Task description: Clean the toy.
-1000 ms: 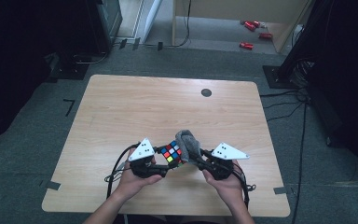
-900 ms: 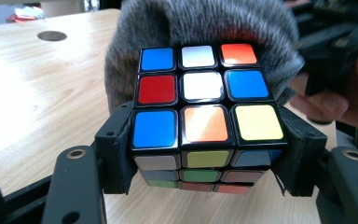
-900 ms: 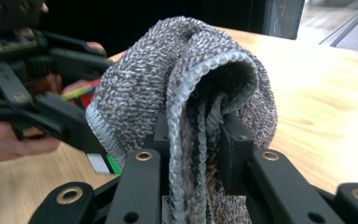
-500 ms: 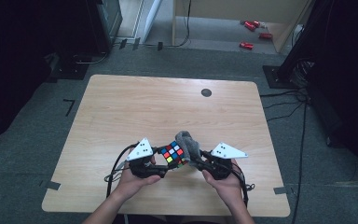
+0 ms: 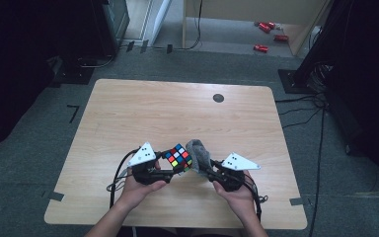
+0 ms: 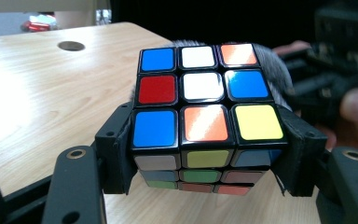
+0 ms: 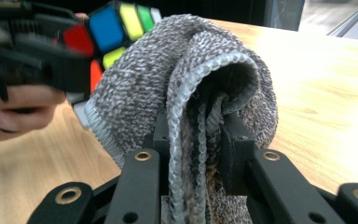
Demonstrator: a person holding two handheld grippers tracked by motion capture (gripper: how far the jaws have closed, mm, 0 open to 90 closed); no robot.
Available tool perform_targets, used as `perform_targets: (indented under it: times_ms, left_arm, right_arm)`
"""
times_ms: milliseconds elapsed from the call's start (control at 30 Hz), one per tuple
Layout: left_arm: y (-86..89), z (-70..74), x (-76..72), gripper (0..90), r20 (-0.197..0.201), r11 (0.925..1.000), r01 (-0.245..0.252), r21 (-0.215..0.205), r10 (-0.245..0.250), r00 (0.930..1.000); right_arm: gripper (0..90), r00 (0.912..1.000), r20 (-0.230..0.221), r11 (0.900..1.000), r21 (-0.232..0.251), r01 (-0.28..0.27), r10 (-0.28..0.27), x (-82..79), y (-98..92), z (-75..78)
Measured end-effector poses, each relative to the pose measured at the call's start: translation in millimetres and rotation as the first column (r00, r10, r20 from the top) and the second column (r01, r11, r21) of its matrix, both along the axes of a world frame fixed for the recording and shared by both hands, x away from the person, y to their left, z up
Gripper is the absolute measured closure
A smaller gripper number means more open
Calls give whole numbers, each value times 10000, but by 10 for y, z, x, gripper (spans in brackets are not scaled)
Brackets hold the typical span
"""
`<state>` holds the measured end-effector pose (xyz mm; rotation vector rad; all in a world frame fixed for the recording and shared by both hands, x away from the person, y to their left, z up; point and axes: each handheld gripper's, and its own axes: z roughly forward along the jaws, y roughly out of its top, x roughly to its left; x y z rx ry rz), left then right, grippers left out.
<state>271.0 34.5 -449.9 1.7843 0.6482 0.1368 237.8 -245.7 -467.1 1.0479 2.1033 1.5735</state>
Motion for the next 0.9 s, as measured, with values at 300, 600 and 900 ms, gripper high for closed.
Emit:
perform_targets:
  times_ms: [300, 600, 900]
  left_arm:
    - [58, 43, 1, 345, 54, 9980, -451, -433, 454, 9990]
    - [37, 65, -18, 345, -62, 9949, -385, -934, 381, 9993]
    - [42, 67, -17, 346, 51, 9965, -414, -733, 419, 9991]
  right_arm:
    - [719, 9991, 394, 9994, -306, 146, -134, -55, 167, -39]
    - [714, 9980, 116, 9963, -607, -609, 618, -104, 409, -137]
    - [707, 9985, 343, 9972, -634, -394, 416, -96, 360, -122]
